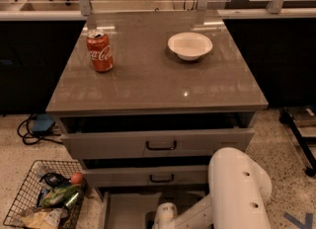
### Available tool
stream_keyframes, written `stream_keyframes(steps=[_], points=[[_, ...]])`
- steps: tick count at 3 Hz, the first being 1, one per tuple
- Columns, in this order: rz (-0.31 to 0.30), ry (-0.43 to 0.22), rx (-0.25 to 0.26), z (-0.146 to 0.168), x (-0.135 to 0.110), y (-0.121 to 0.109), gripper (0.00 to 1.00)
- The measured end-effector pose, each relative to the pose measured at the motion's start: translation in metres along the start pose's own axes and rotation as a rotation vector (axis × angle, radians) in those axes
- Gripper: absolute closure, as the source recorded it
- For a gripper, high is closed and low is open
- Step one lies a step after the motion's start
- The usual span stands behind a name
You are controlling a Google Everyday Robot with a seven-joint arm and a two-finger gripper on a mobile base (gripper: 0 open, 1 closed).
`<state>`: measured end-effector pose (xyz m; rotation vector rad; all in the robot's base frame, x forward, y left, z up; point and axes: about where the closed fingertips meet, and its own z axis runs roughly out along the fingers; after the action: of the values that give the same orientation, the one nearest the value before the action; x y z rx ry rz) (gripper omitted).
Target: Pick rxbar blueberry from bottom drawer and place on counter
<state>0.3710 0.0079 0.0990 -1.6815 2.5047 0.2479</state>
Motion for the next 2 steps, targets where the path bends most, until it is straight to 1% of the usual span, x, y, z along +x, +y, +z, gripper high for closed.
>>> stream_keyframes(steps=[1,2], points=[[0.022,0.006,-0.002,0.0080,0.0066,-0.0037,0.15],[0.022,0.007,-0.003,0.0083,0.0069,-0.0029,0.38]])
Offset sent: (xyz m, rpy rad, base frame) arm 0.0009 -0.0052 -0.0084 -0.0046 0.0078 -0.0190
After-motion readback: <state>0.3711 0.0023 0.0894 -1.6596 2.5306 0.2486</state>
